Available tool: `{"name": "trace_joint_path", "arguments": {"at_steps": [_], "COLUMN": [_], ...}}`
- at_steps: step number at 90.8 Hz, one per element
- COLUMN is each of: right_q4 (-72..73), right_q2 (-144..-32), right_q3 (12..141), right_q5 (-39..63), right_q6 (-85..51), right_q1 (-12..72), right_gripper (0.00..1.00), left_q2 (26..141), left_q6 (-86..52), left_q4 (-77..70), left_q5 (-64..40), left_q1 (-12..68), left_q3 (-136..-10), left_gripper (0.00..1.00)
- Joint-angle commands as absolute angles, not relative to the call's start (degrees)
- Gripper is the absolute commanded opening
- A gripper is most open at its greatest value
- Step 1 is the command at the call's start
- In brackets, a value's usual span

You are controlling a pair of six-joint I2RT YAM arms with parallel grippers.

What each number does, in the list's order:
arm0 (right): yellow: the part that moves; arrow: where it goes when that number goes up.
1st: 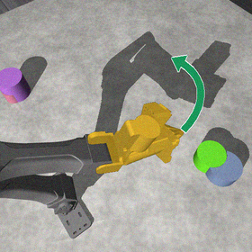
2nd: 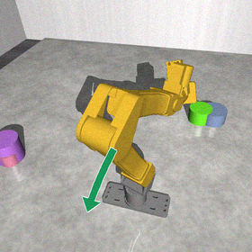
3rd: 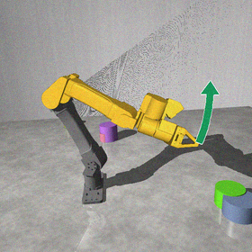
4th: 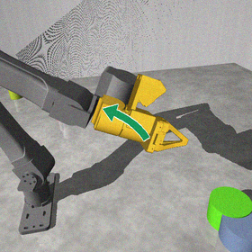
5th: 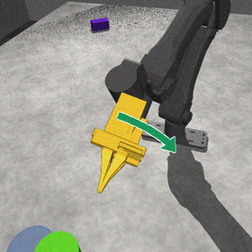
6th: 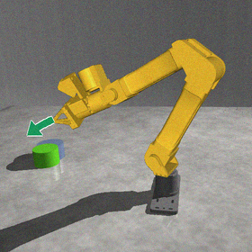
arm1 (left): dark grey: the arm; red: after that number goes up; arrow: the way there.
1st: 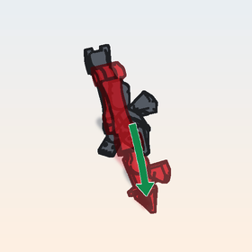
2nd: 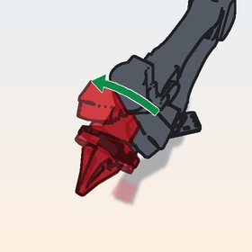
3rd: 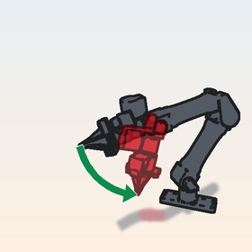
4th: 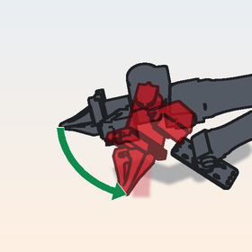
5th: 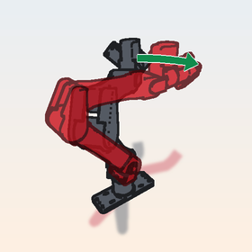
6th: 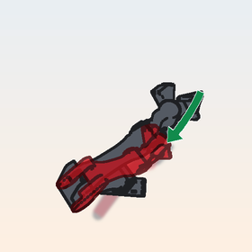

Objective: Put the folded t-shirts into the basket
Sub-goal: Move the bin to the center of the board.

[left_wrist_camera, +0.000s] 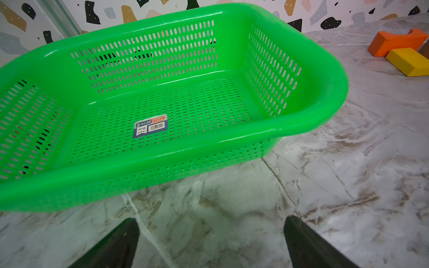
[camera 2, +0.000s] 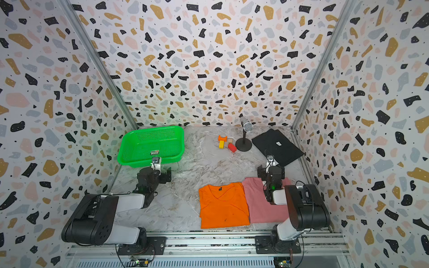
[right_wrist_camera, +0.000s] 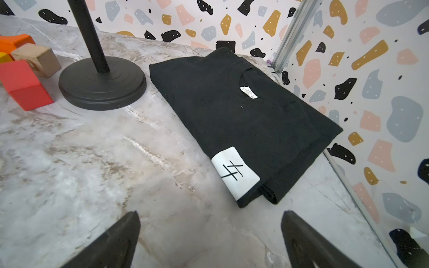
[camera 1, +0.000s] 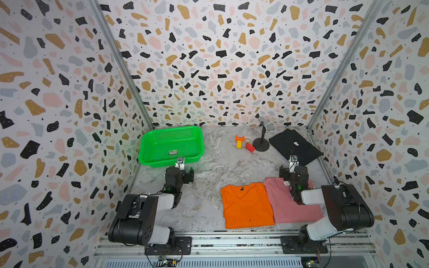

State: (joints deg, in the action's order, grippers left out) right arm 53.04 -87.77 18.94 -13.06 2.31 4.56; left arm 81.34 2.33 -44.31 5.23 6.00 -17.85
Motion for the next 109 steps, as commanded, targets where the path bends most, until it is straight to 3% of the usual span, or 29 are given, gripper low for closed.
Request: {"name": "trace_joint_path", "arguments": {"at_steps": [1, 28, 43, 54, 61, 73, 88, 102, 109], "right_q4": [52.5, 53.5, 69.7, 76.9, 66.9, 29.7, 7.9, -10.4, -10.9], "right_q2": [-86.9, -86.8, -84.8, -79.5, -70.0, -55.8, -57.1, -58.6, -58.7], "right_q3": [19.4, 18.9, 9.4, 3.4, 4.1, 16.8, 31.1, 39.8, 40.9], "right_q5": [-12.9, -13.3, -16.9, -13.7, -11.0, -8.7, -7.9, -13.6, -8.8], "right_q6": [1.5, 1.6, 0.1, 3.2, 4.5, -0.9, -8.5, -28.0, -28.6], "right_q1": [4.4, 4.4, 4.4, 5.6, 6.5, 6.8, 6.9, 6.9, 6.8], "right_gripper": [1.00, 1.00, 1.00, 1.00, 1.00, 1.00, 1.00, 1.00, 1.00], "left_q2": [81.7, 81.3, 81.5, 80.7, 78.9, 77.5, 78.0, 75.8, 75.7], "left_q6": [2.2, 2.2, 2.2, 2.2, 1.6, 2.6, 19.6, 27.8, 28.8], "left_q4": [-47.9, -46.8, -47.8, -45.3, -39.5, -22.3, 21.8, 44.7, 51.9], "left_q5": [5.4, 5.3, 5.4, 5.2, 5.2, -0.6, -26.0, -29.7, -30.9], "left_q1": [5.7, 5.6, 5.6, 5.6, 5.3, 3.6, 3.1, 2.4, 2.4], "left_q3": [-18.6, -18.8, -18.5, -19.5, -22.3, -30.9, -48.6, -55.9, -60.6], "left_gripper": [1.00, 1.00, 1.00, 1.00, 1.00, 1.00, 1.00, 1.00, 1.00]}}
